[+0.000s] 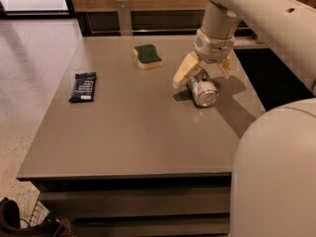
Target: Place 7up can upright
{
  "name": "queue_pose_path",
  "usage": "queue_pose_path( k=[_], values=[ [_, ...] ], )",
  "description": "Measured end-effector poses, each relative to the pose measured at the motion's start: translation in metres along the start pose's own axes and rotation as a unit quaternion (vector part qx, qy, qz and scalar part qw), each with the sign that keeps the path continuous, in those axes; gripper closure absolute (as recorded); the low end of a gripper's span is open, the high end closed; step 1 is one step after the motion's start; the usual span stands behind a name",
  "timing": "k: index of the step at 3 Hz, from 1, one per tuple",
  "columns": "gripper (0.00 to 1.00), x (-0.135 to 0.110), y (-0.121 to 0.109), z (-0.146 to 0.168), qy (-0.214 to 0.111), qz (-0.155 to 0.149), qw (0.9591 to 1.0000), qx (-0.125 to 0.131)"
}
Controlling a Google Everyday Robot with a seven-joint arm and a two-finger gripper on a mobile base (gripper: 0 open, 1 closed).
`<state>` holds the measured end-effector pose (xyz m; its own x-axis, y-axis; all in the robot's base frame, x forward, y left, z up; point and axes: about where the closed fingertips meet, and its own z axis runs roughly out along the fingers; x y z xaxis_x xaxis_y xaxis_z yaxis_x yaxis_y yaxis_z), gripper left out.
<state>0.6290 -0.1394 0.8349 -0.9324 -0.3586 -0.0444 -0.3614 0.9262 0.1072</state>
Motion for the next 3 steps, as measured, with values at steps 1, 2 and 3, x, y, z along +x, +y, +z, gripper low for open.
queue_pose_path(
  k=[1,2,3],
  values=[
    [0.34,0.0109,-0.0002,0.0079,0.012,0.014,0.9998,-0.001],
    [0.65,0.0119,0.0001,0.0083,0.014,0.015,0.9996,0.017],
    [0.87,0.0087,0.0004,0.0101,0.01,0.015,0.9997,0.016]
  ],
)
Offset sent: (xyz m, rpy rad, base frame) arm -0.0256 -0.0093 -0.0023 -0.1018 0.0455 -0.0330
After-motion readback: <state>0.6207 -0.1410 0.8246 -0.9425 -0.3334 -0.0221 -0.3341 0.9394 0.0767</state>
